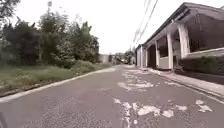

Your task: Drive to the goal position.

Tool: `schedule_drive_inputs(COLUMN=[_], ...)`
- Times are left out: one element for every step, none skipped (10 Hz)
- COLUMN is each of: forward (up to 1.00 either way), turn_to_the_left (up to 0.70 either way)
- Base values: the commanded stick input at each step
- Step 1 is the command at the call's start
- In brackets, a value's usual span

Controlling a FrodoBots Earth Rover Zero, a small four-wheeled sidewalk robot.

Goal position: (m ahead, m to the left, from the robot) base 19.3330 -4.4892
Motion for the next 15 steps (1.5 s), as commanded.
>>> schedule_drive_inputs(forward=[0.50,0.50,0.50,0.50,0.50,0.50,0.50,0.50,0.50,0.50,0.50,0.50,0.50,0.50,0.50], turn_to_the_left=[0.00,0.00,0.00,0.00,0.00,0.00,0.00,0.00,0.00,0.00,0.00,0.00,0.00,0.00,-0.16])
